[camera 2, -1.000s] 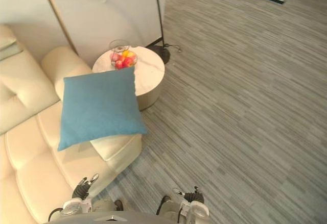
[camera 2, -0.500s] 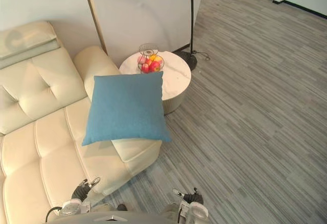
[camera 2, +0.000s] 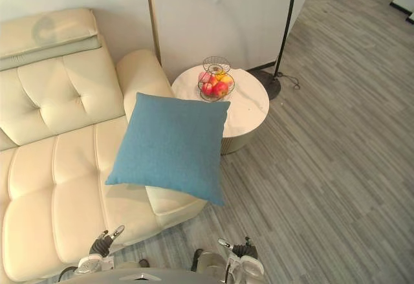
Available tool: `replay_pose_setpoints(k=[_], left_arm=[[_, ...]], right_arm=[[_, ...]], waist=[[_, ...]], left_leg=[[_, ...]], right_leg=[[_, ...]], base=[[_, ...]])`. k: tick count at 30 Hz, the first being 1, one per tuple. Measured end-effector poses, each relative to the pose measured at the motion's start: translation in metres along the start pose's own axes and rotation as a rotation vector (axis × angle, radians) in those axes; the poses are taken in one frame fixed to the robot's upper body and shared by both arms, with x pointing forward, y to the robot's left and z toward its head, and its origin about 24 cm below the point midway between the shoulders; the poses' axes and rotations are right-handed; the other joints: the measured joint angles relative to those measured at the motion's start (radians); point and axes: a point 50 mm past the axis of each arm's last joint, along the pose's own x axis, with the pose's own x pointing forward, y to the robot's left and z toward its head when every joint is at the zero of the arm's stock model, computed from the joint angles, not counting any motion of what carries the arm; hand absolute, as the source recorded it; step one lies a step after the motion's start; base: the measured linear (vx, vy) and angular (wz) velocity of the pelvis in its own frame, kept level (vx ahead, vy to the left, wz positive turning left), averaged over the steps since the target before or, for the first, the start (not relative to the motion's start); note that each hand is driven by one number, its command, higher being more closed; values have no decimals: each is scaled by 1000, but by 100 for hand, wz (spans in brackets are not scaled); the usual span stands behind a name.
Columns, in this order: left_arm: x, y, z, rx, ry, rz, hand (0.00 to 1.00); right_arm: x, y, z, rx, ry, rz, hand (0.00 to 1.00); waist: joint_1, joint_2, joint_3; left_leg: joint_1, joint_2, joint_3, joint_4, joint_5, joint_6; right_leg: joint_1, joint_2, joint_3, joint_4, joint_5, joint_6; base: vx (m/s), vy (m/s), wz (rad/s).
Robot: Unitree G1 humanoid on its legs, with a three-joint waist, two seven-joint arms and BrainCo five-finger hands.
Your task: Pick up cushions and gather them together orderly.
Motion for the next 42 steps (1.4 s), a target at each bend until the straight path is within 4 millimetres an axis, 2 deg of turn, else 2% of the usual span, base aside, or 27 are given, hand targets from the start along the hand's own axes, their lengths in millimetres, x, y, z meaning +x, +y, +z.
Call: replay_pose_setpoints(k=[6,8,11,13,15,16,17,18,21,26,28,30,34,36,39,42], left_arm=[[0,4,0,-10,0,13,0],[1,12,4,-41,-14,38,0],[3,28,18,-96,-66,92,0],[3,60,35,-127,-133,173,0],[2,80,48,-127,-182,225,0],[1,91,60,-122,-223,249,0],[0,95,64,-122,-240,259,0],[-2,102,74,-128,-282,273,0],[-5,105,87,-130,-340,279,0],[-11,110,118,-143,-457,276,0],[-14,107,139,-129,-525,266,0],[-17,97,167,-118,-615,233,0],[-27,60,235,-96,-798,120,0],[-38,36,272,-65,-897,55,0],[-52,16,304,-33,-984,1,0],[-55,7,322,28,-1000,-13,0]], right_arm=[[0,-10,-6,50,23,-39,0],[-1,-15,-6,90,23,-64,0],[0,-27,6,146,-29,-110,0],[1,-44,27,200,-114,-165,0],[1,-56,43,207,-177,-196,0],[1,-65,57,203,-230,-210,0],[1,-68,64,200,-255,-215,0],[-1,-77,81,207,-317,-233,0],[-5,-86,98,198,-388,-252,0],[-11,-91,128,189,-499,-260,0],[-13,-87,143,190,-549,-244,0],[-16,-74,165,215,-613,-201,0],[-23,-33,215,216,-744,-84,0],[-32,-9,240,219,-812,-4,0],[-47,13,267,222,-906,73,0],[-54,25,277,216,-941,113,0]], waist=[[-1,0,-2],[-1,-1,-6],[-1,-2,-7],[-4,-4,-8],[-7,-4,-16],[-9,0,-23],[-12,0,-23],[-15,2,-24],[-15,4,-27],[-19,12,-30],[-21,16,-33],[-21,20,-24],[-12,20,42],[-12,22,73],[-7,26,123],[-4,26,140]], left_leg=[[15,-11,4,-15,20,7],[18,-19,14,-29,32,14],[23,-26,19,-49,47,17],[28,-27,23,-55,53,21],[29,-27,23,-92,72,23],[30,-25,25,-118,87,24],[26,-26,25,-125,96,25],[25,-26,26,-142,109,26],[10,-26,39,-153,119,24],[-8,-23,51,-169,123,21],[-36,-23,50,-165,125,20],[-80,-24,48,-156,147,20],[-174,-25,43,-89,152,22],[-252,-26,22,-36,148,21],[-299,-24,20,-3,144,22],[-356,-26,19,28,142,24]], right_leg=[[71,3,20,-140,81,13],[86,0,23,-180,108,20],[88,-4,24,-209,132,23],[90,-3,32,-217,140,24],[85,2,40,-233,152,24],[70,8,44,-242,165,23],[66,8,44,-247,172,21],[62,11,46,-260,185,20],[51,15,53,-278,199,19],[33,23,73,-304,218,17],[4,22,73,-300,220,19],[-38,20,72,-297,245,13],[-115,11,69,-268,261,6],[-174,4,65,-240,261,6],[-216,2,63,-208,258,3],[-295,-8,64,-130,234,-4]], base=[[54,60,-1],[-26,69,1],[-38,45,1],[-99,10,-8],[-146,-19,-7],[-128,-23,-6],[-155,-30,-6],[-117,-20,-1],[-163,-27,-8],[-61,-19,-11],[0,0,0],[0,0,0],[-9,-4,8],[-81,-20,16],[-103,-38,6],[-98,-25,3]])
